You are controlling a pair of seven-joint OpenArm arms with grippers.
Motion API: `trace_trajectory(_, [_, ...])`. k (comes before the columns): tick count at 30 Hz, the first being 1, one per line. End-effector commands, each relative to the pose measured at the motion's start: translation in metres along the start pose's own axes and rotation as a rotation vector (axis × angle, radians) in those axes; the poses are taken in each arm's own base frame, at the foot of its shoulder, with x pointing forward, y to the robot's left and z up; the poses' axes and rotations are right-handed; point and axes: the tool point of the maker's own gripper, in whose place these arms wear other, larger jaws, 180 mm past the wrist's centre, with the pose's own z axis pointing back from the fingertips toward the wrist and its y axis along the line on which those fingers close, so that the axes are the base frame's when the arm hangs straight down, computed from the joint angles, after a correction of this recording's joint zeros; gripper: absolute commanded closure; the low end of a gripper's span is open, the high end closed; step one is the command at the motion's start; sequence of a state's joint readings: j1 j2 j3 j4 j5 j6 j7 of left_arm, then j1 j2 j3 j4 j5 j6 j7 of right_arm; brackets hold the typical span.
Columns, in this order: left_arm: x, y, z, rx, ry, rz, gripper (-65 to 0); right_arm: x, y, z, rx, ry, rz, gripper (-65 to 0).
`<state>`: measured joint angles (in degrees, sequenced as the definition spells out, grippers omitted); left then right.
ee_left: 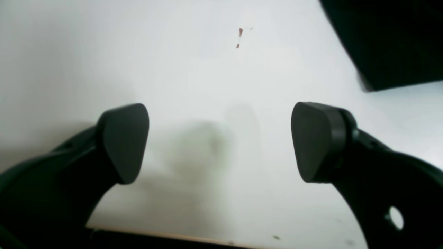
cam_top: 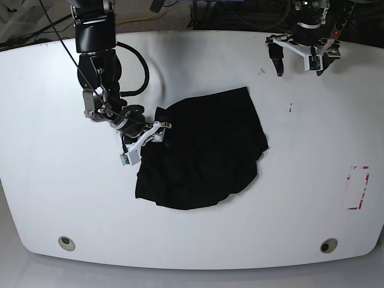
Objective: Fold the T-shirt properly
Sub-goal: 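Move the right gripper down to the crumpled black shirt and grasp its edge, then lower the left gripper onto the shirt and grasp another edge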
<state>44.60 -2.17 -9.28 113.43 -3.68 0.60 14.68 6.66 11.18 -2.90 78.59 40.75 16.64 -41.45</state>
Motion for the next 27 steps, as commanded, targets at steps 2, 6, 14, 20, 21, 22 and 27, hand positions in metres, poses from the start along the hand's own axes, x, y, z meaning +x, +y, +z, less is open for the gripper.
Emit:
trace_trajectory(2, [0.008,-0.012,0.002,-0.035,-0.031,0.001,-62.1,0.031,0.0,0.002,0.014,-0.103,0.01,-22.0])
trace_trajectory(6, [0.018,-0.039,-0.007,-0.105,-0.05,0.011,-62.2,0.043,-0.002,0.005,0.007,-0.132,0.021,0.0])
trace_trajectory(14, [0.04,-0.087,-0.041,-0.222,-0.008,0.002,-62.2,0.053,-0.012,0.019,-0.02,-0.144,0.073,0.0])
trace_trajectory(20, [0.041,-0.108,-0.065,-0.263,0.001,-0.032,-62.2,0.054,-0.01,0.026,-0.021,-0.153,0.095,0.0])
trace_trajectory(21, [0.038,-0.111,-0.068,-0.265,0.008,-0.056,-62.2,0.054,-0.01,0.026,-0.022,-0.153,0.093,0.0])
trace_trajectory(22, [0.033,-0.116,-0.07,-0.269,0.018,-0.088,-62.2,0.053,-0.012,0.027,-0.025,-0.151,0.093,0.0])
trace_trajectory(27, [0.01,-0.133,-0.077,-0.288,0.067,-0.194,-62.2,0.049,-0.018,0.031,-0.039,-0.144,0.099,0.0])
